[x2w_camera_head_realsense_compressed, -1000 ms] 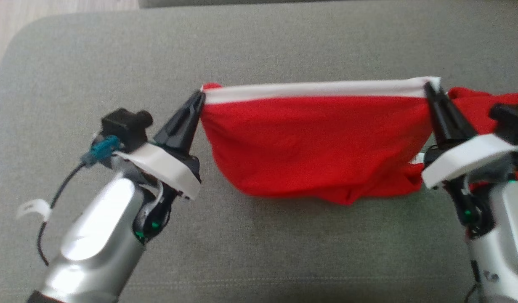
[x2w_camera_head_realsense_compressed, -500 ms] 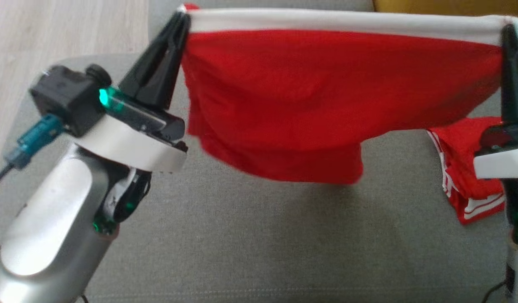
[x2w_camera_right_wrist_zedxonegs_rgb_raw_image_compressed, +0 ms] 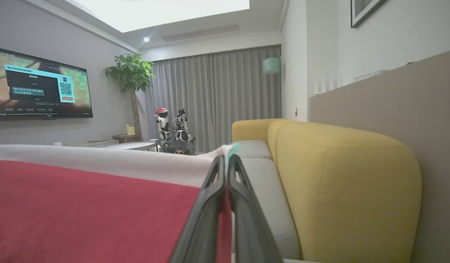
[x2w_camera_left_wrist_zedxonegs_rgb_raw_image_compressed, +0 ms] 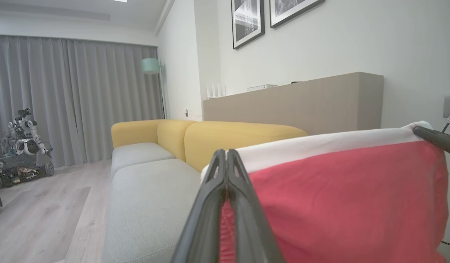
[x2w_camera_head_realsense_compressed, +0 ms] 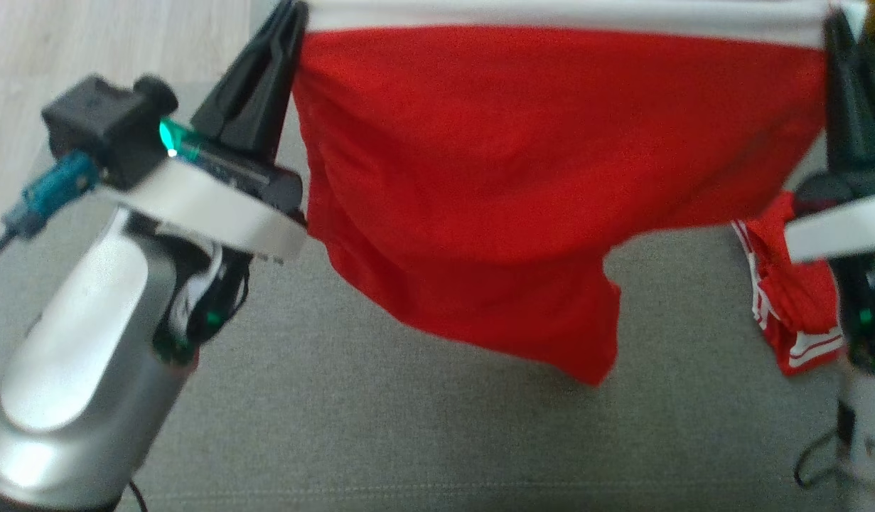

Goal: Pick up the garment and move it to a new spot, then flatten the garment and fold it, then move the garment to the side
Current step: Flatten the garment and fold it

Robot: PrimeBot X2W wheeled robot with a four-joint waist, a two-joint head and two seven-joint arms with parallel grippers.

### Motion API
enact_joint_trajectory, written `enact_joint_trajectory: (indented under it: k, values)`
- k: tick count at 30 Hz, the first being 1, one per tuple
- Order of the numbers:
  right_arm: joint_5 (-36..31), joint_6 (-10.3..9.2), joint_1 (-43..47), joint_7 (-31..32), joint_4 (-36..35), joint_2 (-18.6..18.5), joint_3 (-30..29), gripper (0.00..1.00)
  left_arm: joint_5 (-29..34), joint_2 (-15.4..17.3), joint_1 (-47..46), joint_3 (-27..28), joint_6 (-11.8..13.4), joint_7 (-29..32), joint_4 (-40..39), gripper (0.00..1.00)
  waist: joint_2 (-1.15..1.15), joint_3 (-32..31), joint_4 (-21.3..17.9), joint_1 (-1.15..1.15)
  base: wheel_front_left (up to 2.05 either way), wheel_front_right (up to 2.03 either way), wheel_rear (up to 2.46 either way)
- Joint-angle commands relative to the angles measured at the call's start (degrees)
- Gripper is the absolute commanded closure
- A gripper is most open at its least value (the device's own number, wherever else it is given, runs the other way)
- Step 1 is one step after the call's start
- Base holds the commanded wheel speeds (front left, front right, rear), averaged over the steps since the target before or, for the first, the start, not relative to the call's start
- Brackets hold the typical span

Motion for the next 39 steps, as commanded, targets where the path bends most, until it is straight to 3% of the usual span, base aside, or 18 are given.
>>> enact_joint_trajectory:
  k: [1, 11, 16, 21, 29, 35, 39]
  values:
    - [0.69, -0.04, -4.29, -0.29, -0.68, -0.36, 1.37, 1.0, -0.17, 1.02, -5.4, 3.36, -0.28, -0.52, -0.4, 1.0, 0.0, 1.07, 0.11, 0.0, 0.0, 0.0, 0.0]
    - [4.48, -0.04, -33.17, -7.75, 25.45, -0.16, 7.37, 1.0, 0.64, -4.59, -25.9, 3.51, -6.9, -6.49, 23.26, 1.0, 0.0, 8.31, 0.06, 0.0, 0.0, 0.0, 0.0]
    - [5.52, -0.04, -47.24, -15.86, 41.0, 1.18, 11.76, 1.0, 1.99, -7.67, -35.69, 4.14, -8.75, -10.62, 36.78, 1.0, 0.0, 10.26, -0.2, 0.0, 0.0, 0.0, 0.0]
    - [6.0, -0.04, -55.61, -22.28, 55.18, 2.9, 17.84, 1.0, 2.47, -10.97, -40.43, 5.25, -9.88, -12.07, 49.02, 1.0, 0.0, 12.53, -0.55, 0.0, 0.0, 0.0, 0.0]
    - [12.02, -0.04, -54.01, -24.94, 72.24, 5.15, 28.04, 1.0, 1.65, -14.71, -33.95, 9.62, -10.92, -12.25, 62.37, 1.0, 0.0, 16.24, -1.26, 0.0, 0.0, 0.0, 0.0]
    - [17.53, -0.04, -48.29, -26.73, 76.98, 5.31, 31.28, 1.0, 1.16, -16.43, -28.25, 12.96, -11.48, -12.26, 65.25, 1.0, 0.0, 17.67, -0.73, 0.0, 0.0, 0.0, 0.0]
    - [21.7, -0.04, -41.59, -28.91, 76.42, 5.33, 33.76, 1.0, 2.93, -17.08, -22.6, 15.14, -11.92, -12.26, 63.0, 1.0, 0.0, 17.75, -0.58, 0.0, 0.0, 0.0, 0.0]
